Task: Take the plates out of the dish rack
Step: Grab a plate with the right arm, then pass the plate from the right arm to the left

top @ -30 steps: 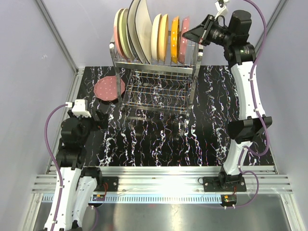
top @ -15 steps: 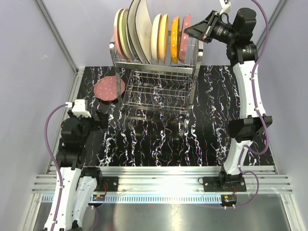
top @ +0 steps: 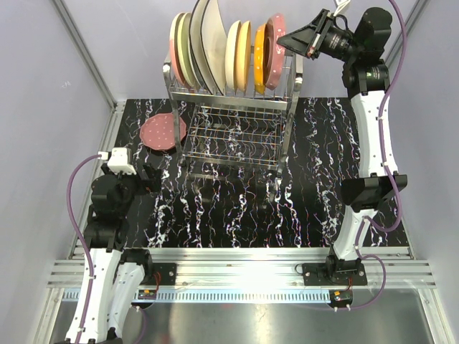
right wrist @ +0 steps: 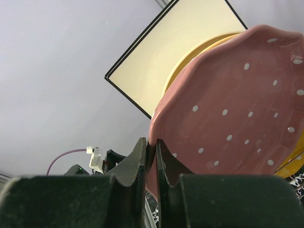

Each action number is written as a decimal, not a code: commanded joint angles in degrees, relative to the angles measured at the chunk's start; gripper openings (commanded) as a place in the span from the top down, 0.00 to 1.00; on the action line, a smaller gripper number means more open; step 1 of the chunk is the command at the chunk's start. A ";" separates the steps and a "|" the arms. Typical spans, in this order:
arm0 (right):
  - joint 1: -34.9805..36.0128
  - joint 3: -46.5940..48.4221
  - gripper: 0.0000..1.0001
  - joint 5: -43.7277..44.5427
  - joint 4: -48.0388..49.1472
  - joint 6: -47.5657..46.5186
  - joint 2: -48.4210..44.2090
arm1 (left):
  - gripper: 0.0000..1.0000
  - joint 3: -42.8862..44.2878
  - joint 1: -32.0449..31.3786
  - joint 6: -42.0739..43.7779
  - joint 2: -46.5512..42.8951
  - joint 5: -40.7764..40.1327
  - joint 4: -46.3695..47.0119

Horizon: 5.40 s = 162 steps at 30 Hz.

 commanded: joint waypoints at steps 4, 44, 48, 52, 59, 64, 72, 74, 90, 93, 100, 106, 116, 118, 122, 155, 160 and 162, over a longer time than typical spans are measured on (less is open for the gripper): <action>-0.38 4.69 1.00 -1.31 8.95 0.17 -5.80 | 0.01 1.19 -0.17 0.92 0.03 -0.24 1.46; -3.45 1.80 1.00 -2.27 11.76 4.47 -11.17 | 0.01 1.19 -0.26 -1.80 1.62 5.90 3.74; -4.42 -0.40 1.00 -2.89 16.05 9.47 -11.96 | 0.01 1.02 -0.17 -2.42 1.88 6.70 4.36; -5.30 -2.51 1.00 -3.77 21.25 14.31 -12.49 | 0.01 0.84 -0.17 -3.91 1.97 8.19 5.24; -7.50 -6.99 1.00 -4.38 26.96 20.20 -15.82 | 0.01 1.02 -0.17 -9.53 2.32 12.50 6.47; -7.58 -11.38 1.00 -4.82 30.13 23.46 -18.46 | 0.01 1.72 -0.17 -12.44 2.41 15.57 7.26; -7.67 -17.89 1.00 -5.00 31.54 23.81 -24.79 | 0.01 4.53 -0.26 -22.36 3.64 21.20 8.31; -7.67 -20.52 1.00 -4.91 31.97 23.81 -26.89 | 0.01 5.58 -0.17 -27.98 4.34 22.08 8.49; -7.58 -44.50 1.00 -10.09 35.67 25.75 -39.38 | 0.01 15.07 -1.57 -62.01 9.70 29.03 11.83; -7.67 -49.16 1.00 -11.76 34.79 24.17 -41.66 | 0.01 17.00 -4.73 -63.94 11.28 26.05 11.31; -6.27 -59.19 1.00 -13.70 30.76 19.61 -47.11 | 0.01 20.52 -20.53 -67.02 18.83 15.68 8.84; -2.93 -66.66 1.00 -14.49 22.33 11.71 -50.27 | 0.01 22.38 -30.92 -70.44 26.75 9.17 12.87; 3.22 -77.12 1.00 -12.91 9.13 -4.83 -52.92 | 0.01 21.24 -35.15 -76.16 32.20 6.70 15.70; 4.71 -79.67 1.00 -12.91 9.13 -7.46 -52.22 | 0.01 19.92 -35.50 -77.04 32.38 6.26 16.22; 7.18 -82.58 1.00 -12.12 10.18 -10.02 -51.25 | 0.01 16.40 -36.03 -79.59 34.39 6.61 19.64; 29.33 -77.57 1.00 16.44 -12.93 -55.72 -48.53 | 0.76 13.85 -39.37 -70.19 48.73 15.93 21.06; 30.73 -77.66 1.00 17.23 -13.46 -58.63 -48.43 | 0.79 10.43 -39.46 -68.87 49.78 20.84 31.83; 30.91 -77.48 1.00 17.41 -13.64 -59.24 -48.52 | 0.89 8.24 -39.37 -68.43 50.13 23.04 38.33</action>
